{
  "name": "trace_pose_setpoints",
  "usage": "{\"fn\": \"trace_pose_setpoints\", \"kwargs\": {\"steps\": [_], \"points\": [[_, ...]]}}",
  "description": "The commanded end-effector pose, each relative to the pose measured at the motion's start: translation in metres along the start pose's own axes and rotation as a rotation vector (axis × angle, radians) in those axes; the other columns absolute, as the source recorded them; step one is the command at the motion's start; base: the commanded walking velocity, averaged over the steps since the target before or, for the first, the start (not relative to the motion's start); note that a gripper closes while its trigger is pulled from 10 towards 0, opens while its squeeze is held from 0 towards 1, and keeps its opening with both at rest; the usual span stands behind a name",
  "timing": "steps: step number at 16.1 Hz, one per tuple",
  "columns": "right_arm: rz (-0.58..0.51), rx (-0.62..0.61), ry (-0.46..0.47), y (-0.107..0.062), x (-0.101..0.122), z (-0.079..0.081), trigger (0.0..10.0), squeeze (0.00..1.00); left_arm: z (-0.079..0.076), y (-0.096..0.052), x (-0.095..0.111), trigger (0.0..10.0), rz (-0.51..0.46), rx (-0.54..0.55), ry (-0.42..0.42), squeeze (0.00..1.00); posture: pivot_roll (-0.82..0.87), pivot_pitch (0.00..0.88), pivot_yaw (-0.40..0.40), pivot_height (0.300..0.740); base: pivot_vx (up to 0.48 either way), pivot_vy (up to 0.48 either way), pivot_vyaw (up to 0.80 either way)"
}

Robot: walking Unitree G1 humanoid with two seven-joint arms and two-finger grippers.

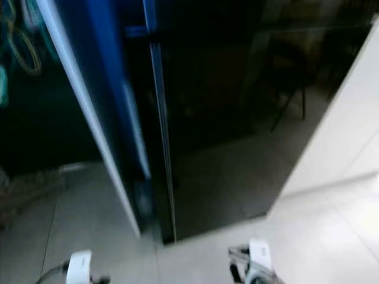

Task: Restocking fridge

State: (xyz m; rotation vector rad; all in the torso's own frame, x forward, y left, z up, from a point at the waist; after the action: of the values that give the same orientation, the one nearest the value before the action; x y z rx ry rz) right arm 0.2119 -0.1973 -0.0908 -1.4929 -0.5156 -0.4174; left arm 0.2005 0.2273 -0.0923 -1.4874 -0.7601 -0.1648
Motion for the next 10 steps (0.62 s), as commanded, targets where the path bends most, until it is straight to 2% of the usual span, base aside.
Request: {"fn": "trace_pose_setpoints", "kwargs": {"steps": [1, 10], "points": [[-0.014, 0.010, 0.001, 0.0014, 0.0051, 0.0054, 10.0, 0.00, 0.0074, -0.0008, 0.0012, 10.0, 0.002, 0.018, -0.003, 0.00, 0.06, 0.000, -0.060, 0.740, 0.000, 0.480, 0.00], [-0.019, 0.013, -0.001, 0.0013, 0.0046, 0.0059, 10.0, 0.00, 0.0079, -0.0009, 0.0003, 10.0, 0.004, 0.018, -0.002, 0.00, 0.08, 0.000, -0.049, 0.740, 0.000, 0.480, 0.00]]}}
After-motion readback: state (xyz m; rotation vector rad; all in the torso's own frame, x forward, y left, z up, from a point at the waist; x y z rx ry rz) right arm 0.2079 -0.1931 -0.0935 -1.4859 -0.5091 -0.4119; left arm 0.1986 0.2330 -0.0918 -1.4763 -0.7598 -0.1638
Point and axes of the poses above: a point about 5 cm out from each wrist's last joint towards the gripper, its own y axis pointing out of the wrist towards the gripper, its own x axis along the axis of the wrist's last joint, z = x × y, the point moved 2 cm from there along y, pointing out of the wrist towards the gripper, and after that the axes turned 11 degrees about -y, right-handed, at the moved point
